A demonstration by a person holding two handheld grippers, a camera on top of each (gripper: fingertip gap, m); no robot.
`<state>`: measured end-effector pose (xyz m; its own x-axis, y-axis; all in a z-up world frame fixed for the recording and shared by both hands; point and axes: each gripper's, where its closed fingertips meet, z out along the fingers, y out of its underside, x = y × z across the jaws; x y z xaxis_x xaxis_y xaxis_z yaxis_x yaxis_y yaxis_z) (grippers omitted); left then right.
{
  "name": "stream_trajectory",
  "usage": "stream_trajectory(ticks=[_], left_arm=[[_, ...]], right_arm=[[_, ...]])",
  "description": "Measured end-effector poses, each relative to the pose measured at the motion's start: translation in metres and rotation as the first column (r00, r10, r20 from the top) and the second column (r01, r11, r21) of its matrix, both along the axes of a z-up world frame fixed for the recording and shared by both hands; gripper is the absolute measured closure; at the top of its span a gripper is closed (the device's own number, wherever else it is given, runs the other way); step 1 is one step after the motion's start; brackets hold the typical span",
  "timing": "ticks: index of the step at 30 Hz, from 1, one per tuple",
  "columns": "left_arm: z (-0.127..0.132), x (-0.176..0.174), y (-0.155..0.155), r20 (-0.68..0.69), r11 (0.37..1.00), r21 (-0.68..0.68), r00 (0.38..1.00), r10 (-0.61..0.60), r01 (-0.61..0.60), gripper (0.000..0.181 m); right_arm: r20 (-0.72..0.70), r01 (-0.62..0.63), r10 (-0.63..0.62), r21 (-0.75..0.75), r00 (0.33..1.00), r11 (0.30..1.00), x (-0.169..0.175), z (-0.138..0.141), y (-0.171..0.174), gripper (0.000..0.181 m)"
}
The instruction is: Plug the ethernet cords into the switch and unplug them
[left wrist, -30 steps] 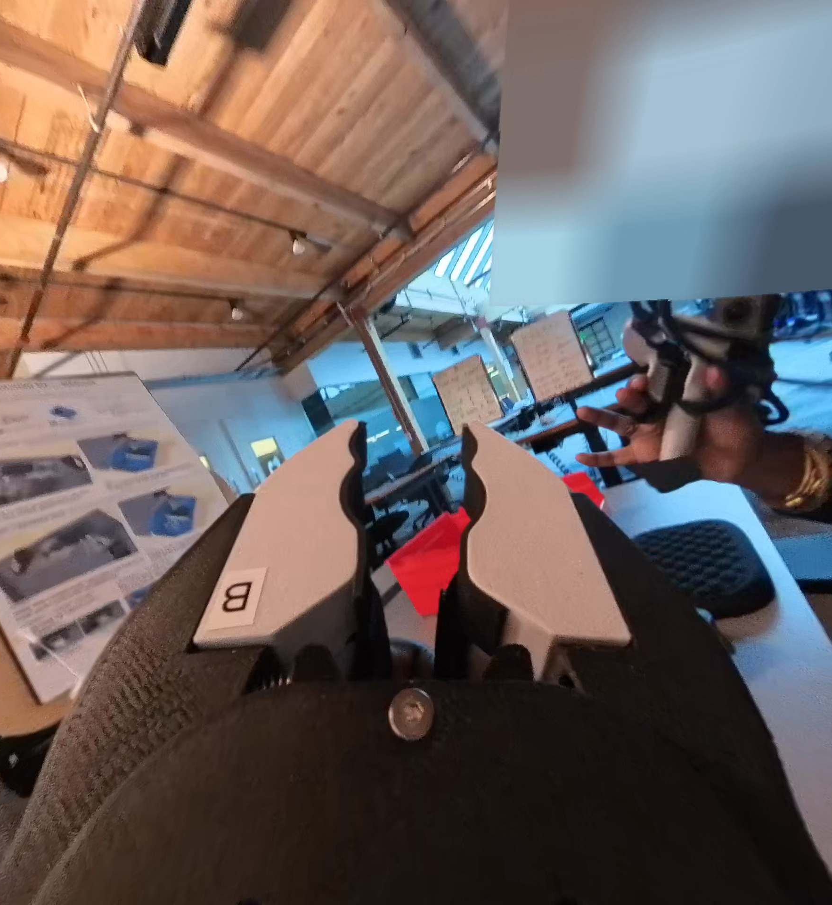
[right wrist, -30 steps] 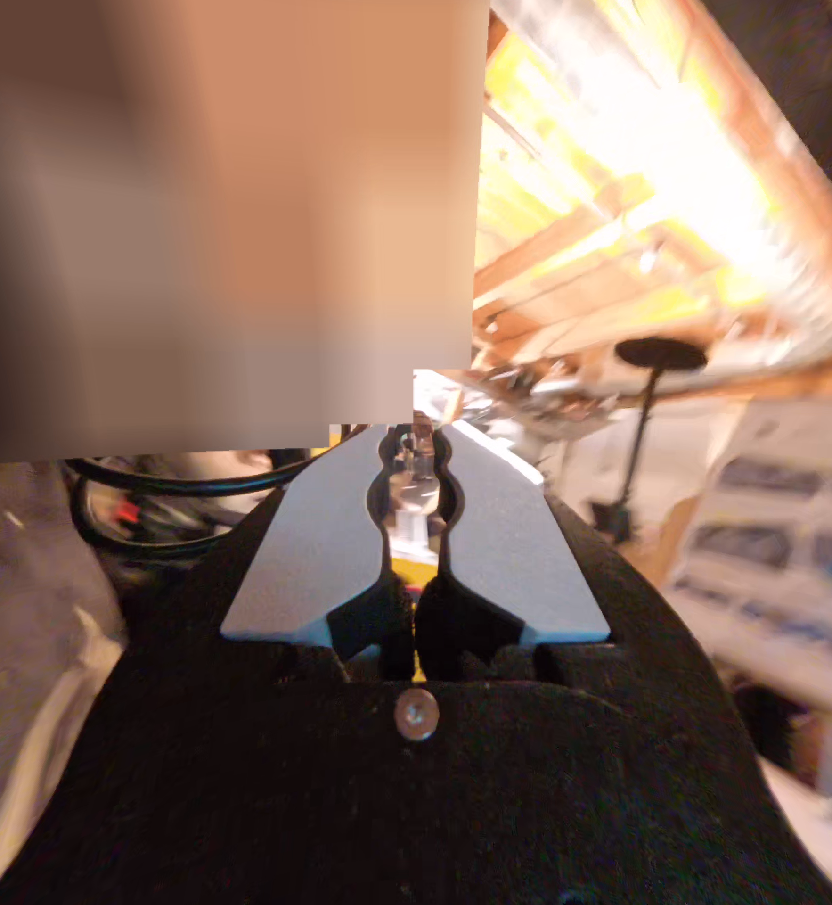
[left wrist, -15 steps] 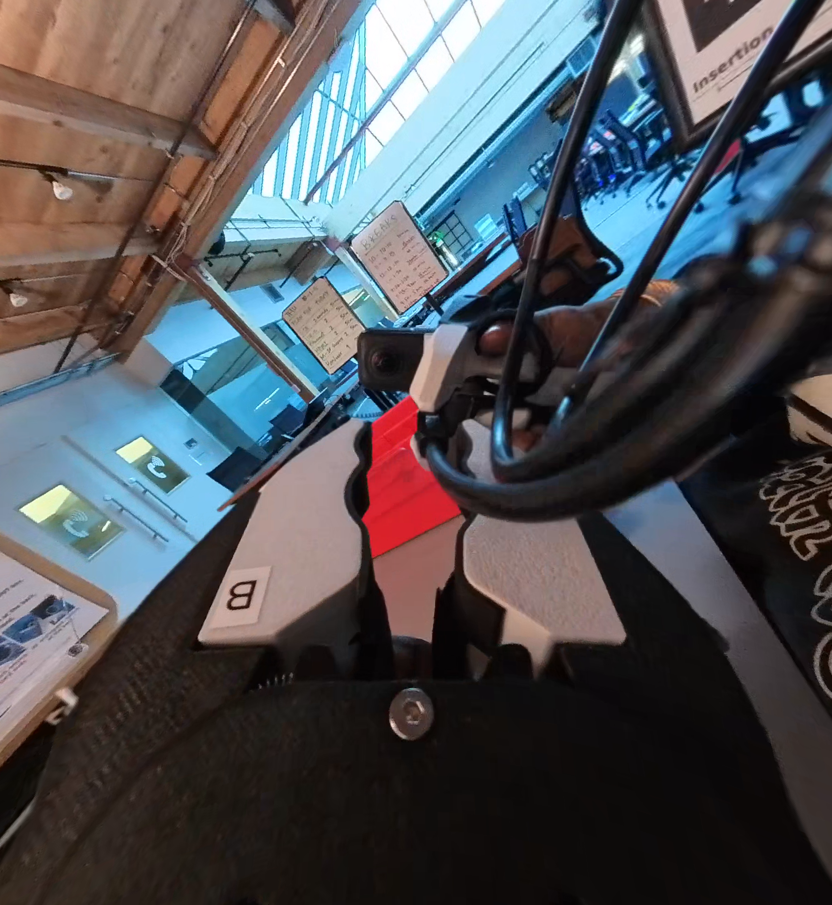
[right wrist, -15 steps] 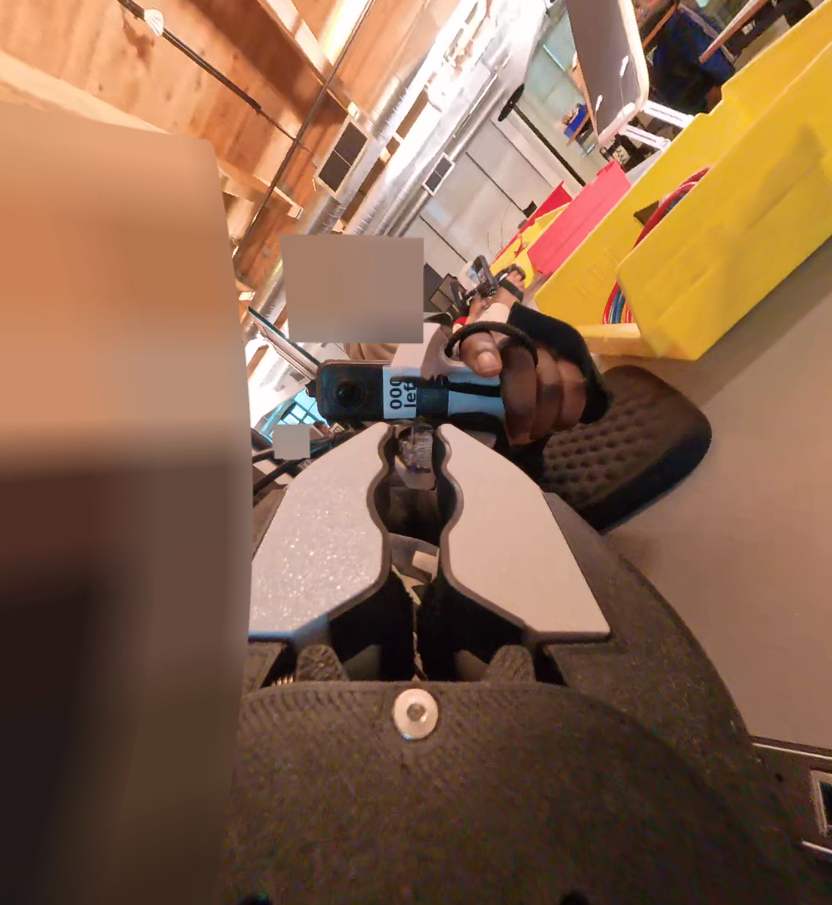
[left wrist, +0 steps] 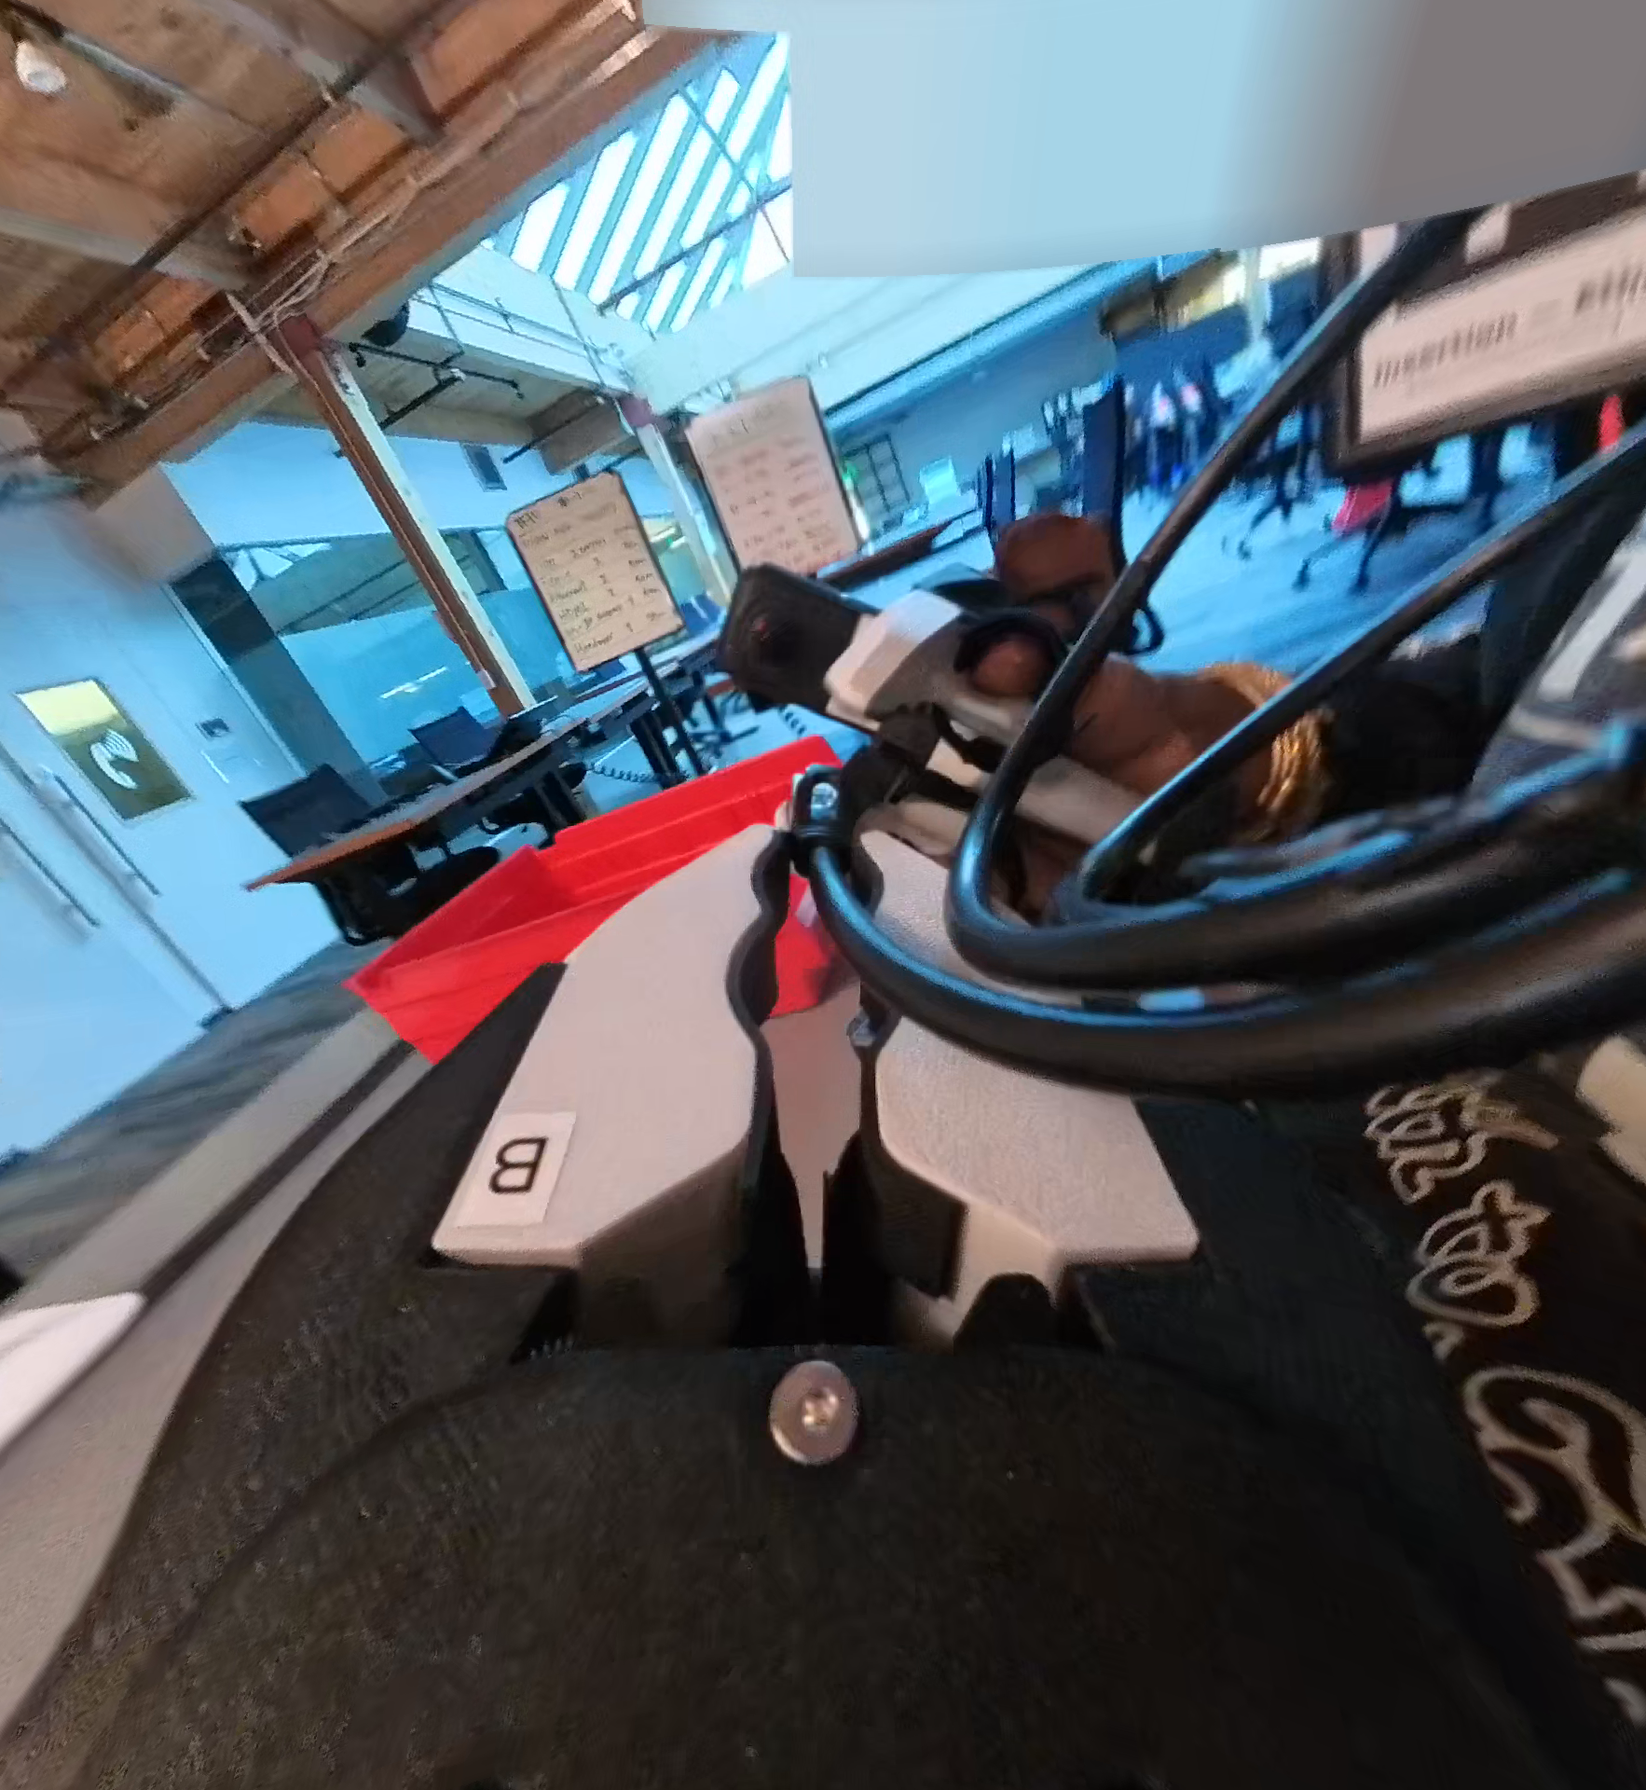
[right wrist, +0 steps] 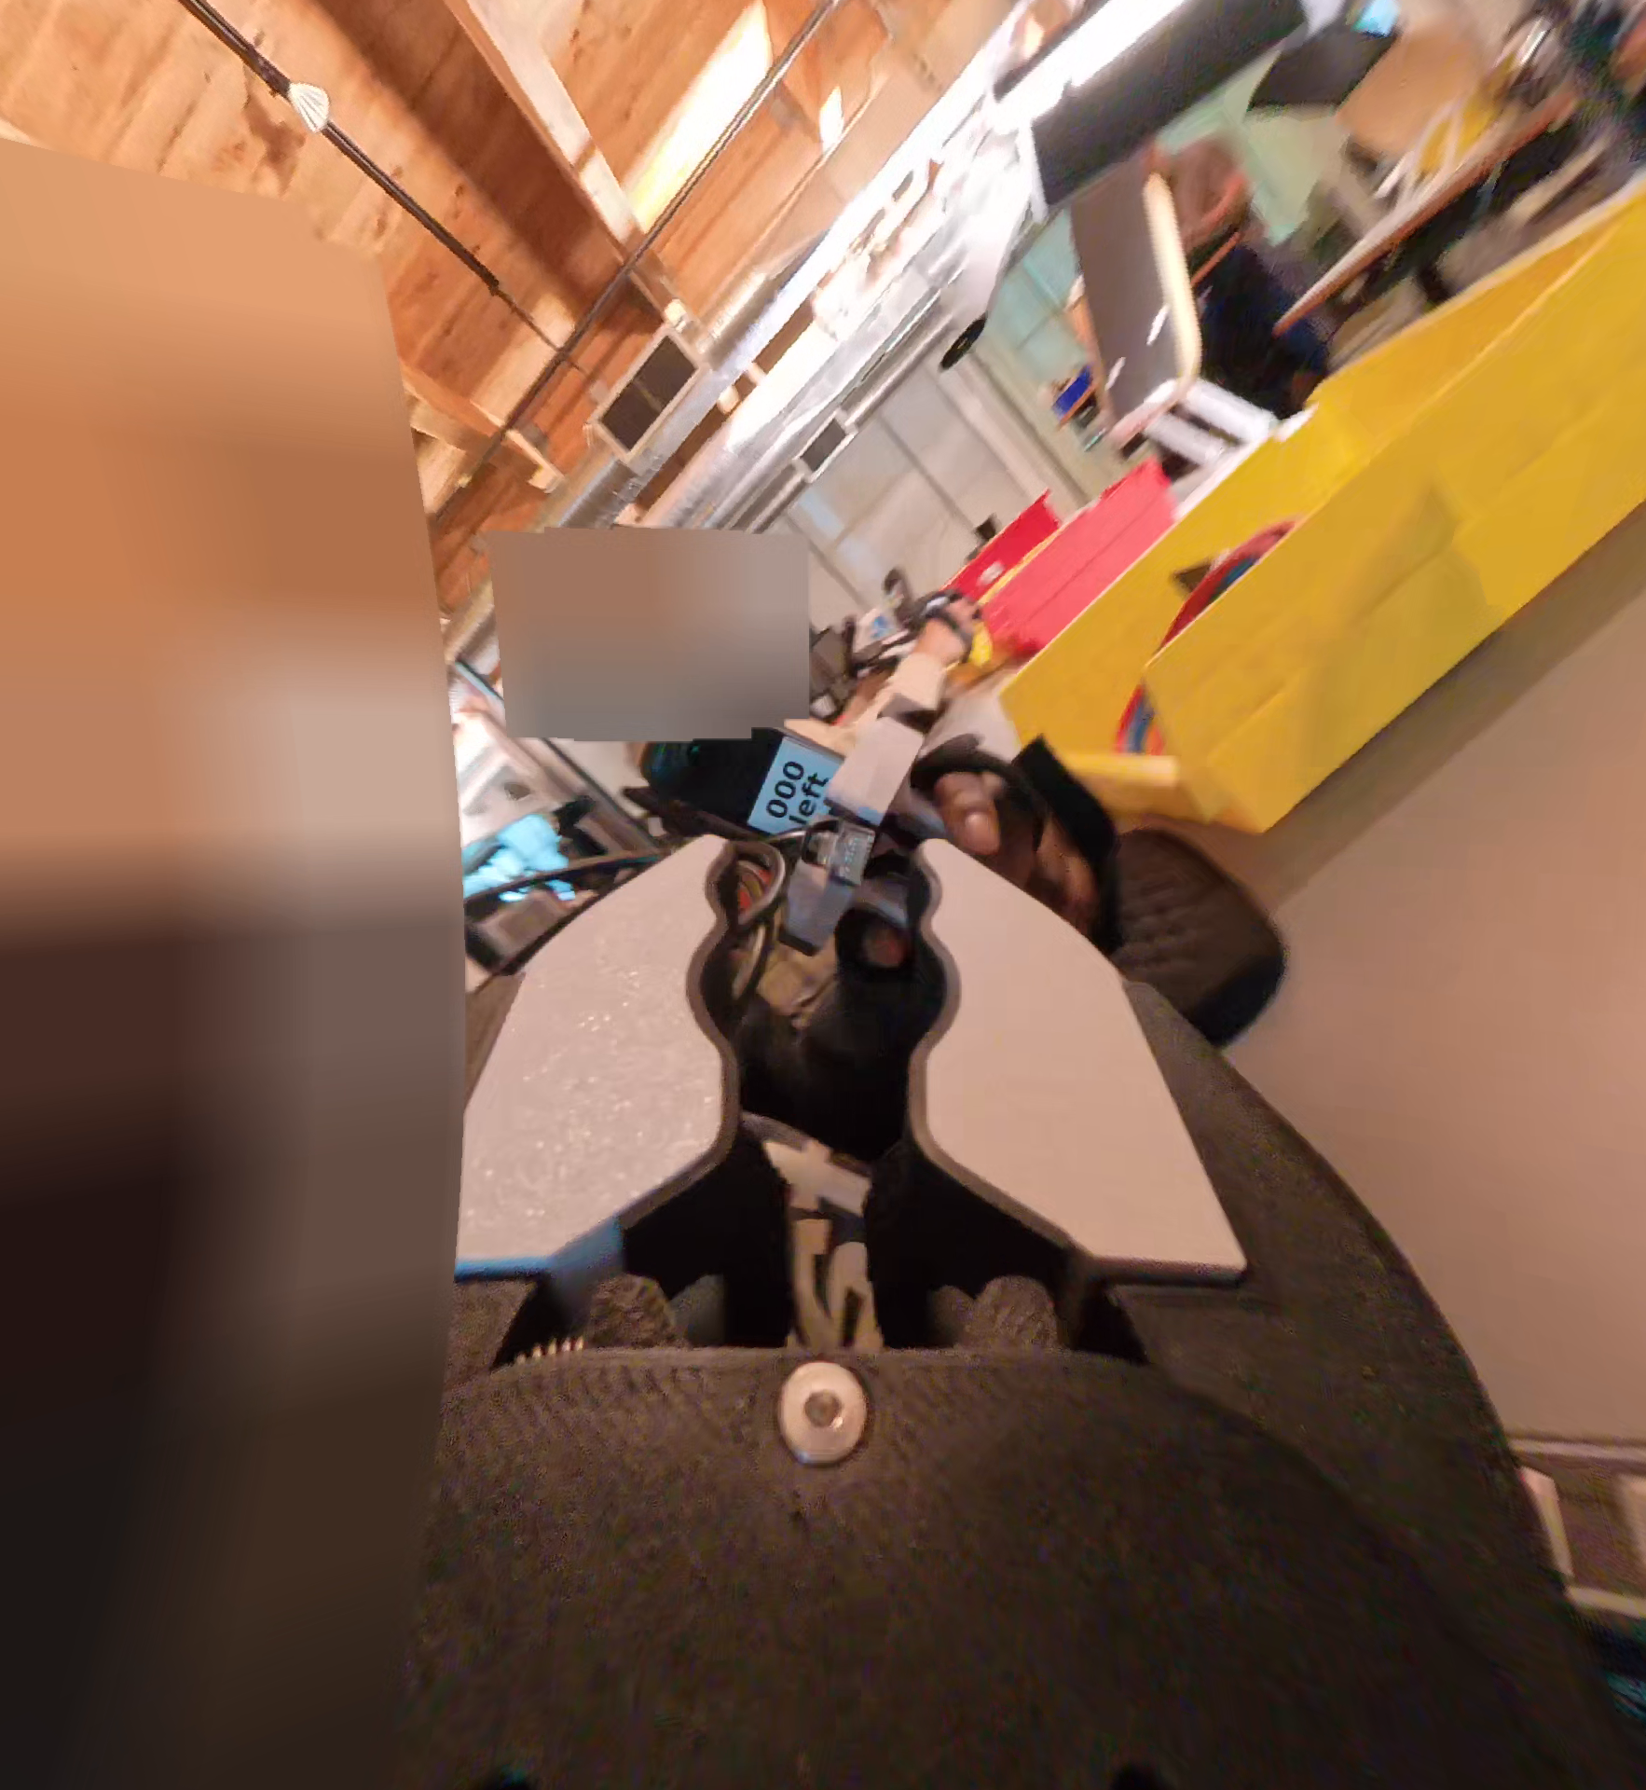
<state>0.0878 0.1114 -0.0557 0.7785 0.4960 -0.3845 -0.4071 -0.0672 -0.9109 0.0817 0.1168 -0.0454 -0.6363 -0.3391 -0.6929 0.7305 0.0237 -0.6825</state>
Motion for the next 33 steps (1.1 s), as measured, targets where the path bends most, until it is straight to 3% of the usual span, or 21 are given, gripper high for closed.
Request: stream_trajectory(ticks=[1, 3, 4, 6, 8, 10, 12, 14, 16, 19, 21, 27, 29, 31, 33], left_arm=[[0.004, -0.001, -0.006, 0.048, 0.998, 0.057, 0.999, -0.020, 0.017, 0.170], [0.011, -0.004, -0.022, 0.132, 0.982, 0.186, 0.990, -0.058, 0.033, 0.170], [0.013, -0.007, -0.029, 0.167, 0.971, 0.238, 0.983, -0.076, 0.035, 0.170], [0.015, -0.006, -0.037, 0.214, 0.953, 0.296, 0.969, -0.123, 0.055, 0.170], [0.018, -0.002, -0.040, 0.209, 0.940, 0.331, 0.965, -0.159, 0.083, 0.170], [0.016, 0.000, -0.040, 0.210, 0.940, 0.331, 0.964, -0.163, 0.087, 0.169], [0.016, 0.003, -0.040, 0.211, 0.931, 0.347, 0.959, -0.190, 0.108, 0.169], [0.016, 0.006, -0.039, 0.218, 0.922, 0.364, 0.950, -0.225, 0.135, 0.169], [0.015, 0.008, -0.038, 0.212, 0.924, 0.353, 0.949, -0.233, 0.148, 0.169], [0.014, 0.014, -0.035, 0.191, 0.926, 0.332, 0.949, -0.250, 0.177, 0.170], [0.014, 0.014, -0.034, 0.193, 0.924, 0.336, 0.947, -0.255, 0.181, 0.170], [0.014, 0.016, -0.035, 0.193, 0.922, 0.340, 0.946, -0.261, 0.186, 0.170], [0.014, 0.017, -0.036, 0.196, 0.920, 0.343, 0.943, -0.269, 0.191, 0.170], [0.014, 0.016, -0.036, 0.203, 0.919, 0.348, 0.942, -0.267, 0.186, 0.171], [0.013, 0.015, -0.036, 0.212, 0.919, 0.350, 0.940, -0.266, 0.181, 0.171]], right_arm=[[-0.056, 0.054, -0.054, -0.004, 0.997, 0.999, -0.008, 0.005, 0.008, 0.144], [-0.233, 0.188, -0.189, -0.026, 0.954, 0.982, -0.025, 0.014, 0.027, 0.135], [-0.359, 0.253, -0.255, -0.054, 0.898, 0.966, -0.032, 0.018, 0.038, 0.132], [-0.630, 0.353, -0.323, -0.082, 0.706, 0.932, -0.043, 0.014, 0.054, 0.123], [-0.835, 0.358, -0.195, 0.003, 0.515, 0.934, -0.043, -0.004, 0.062, 0.119], [-0.929, 0.265, 0.054, 0.160, 0.366, 0.951, -0.028, -0.028, 0.064, 0.113], [-0.944, 0.204, 0.295, 0.321, 0.148, 0.925, -0.018, -0.054, 0.064, 0.118], [-0.860, 0.182, 0.509, 0.496, -0.030, 0.849, -0.016, -0.078, 0.063, 0.122], [-0.763, 0.151, 0.631, 0.614, -0.141, 0.775, -0.015, -0.093, 0.058, 0.123], [-0.637, 0.134, 0.698, 0.700, -0.327, 0.701, -0.026, -0.109, 0.051, 0.131], [-0.544, 0.126, 0.740, 0.766, -0.396, 0.631, -0.033, -0.121, 0.052, 0.132], [-0.325, 0.149, 0.797, 0.879, -0.508, 0.454, -0.045, -0.155, 0.059, 0.137], [-0.326, 0.164, 0.787, 0.868, -0.525, 0.469, -0.045, -0.164, 0.056, 0.150], [-0.318, 0.197, 0.784, 0.854, -0.534, 0.481, -0.047, -0.164, 0.055, 0.152], [-0.362, 0.219, 0.750, 0.805, -0.554, 0.551, -0.050, -0.161, 0.050, 0.156]])
